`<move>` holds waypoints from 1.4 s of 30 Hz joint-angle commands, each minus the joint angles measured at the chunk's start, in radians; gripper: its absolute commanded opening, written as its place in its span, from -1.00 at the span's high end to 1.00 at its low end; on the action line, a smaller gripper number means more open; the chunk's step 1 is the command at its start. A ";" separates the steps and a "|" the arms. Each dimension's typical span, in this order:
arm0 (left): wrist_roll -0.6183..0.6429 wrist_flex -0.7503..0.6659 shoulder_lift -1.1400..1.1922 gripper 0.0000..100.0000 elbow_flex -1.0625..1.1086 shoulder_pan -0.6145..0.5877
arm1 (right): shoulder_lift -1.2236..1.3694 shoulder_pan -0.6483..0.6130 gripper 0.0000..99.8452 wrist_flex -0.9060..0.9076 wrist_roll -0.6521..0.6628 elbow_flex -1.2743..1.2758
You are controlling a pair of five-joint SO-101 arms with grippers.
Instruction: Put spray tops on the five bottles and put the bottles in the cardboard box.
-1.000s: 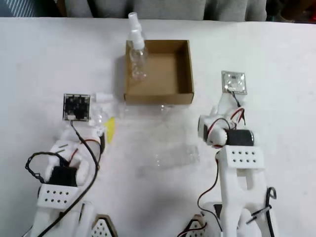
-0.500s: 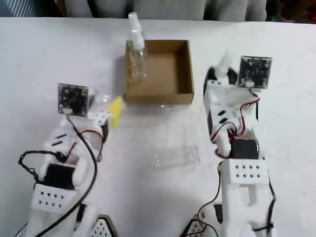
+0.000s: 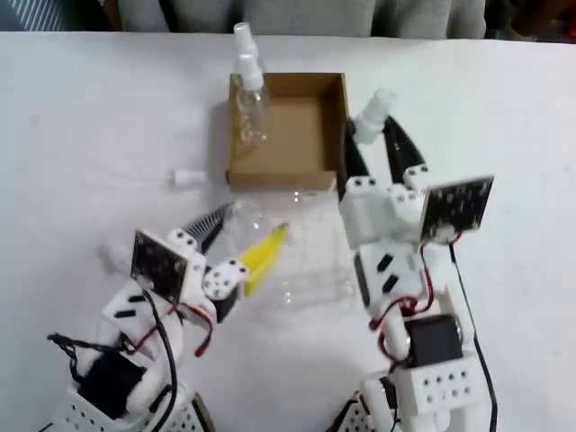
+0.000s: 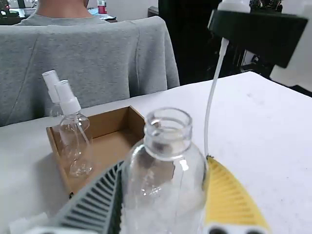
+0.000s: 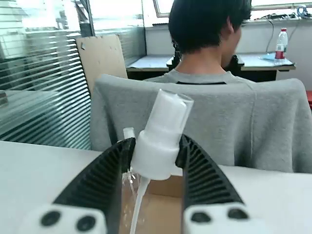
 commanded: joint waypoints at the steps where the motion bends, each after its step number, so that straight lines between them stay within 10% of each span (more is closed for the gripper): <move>1: -0.005 0.008 -0.097 0.95 0.057 0.041 | -0.110 -0.062 0.97 -0.024 0.003 -0.008; 42: -0.012 0.043 -0.124 0.95 0.164 0.036 | -0.005 -0.320 0.97 -0.024 0.012 -0.210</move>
